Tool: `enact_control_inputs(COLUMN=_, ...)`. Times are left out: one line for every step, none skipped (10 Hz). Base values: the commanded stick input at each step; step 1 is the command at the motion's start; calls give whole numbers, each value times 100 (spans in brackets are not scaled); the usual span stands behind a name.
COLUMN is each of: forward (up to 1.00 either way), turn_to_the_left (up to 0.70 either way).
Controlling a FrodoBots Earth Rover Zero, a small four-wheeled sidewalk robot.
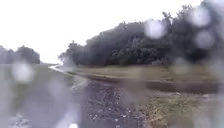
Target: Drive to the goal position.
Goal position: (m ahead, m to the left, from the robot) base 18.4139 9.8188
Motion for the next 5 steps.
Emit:
enact_control_inputs(forward=85, turn_to_the_left=0)
enact_control_inputs(forward=85, turn_to_the_left=0)
enact_control_inputs(forward=85, turn_to_the_left=0)
enact_control_inputs(forward=85, turn_to_the_left=7)
enact_control_inputs(forward=85, turn_to_the_left=28)
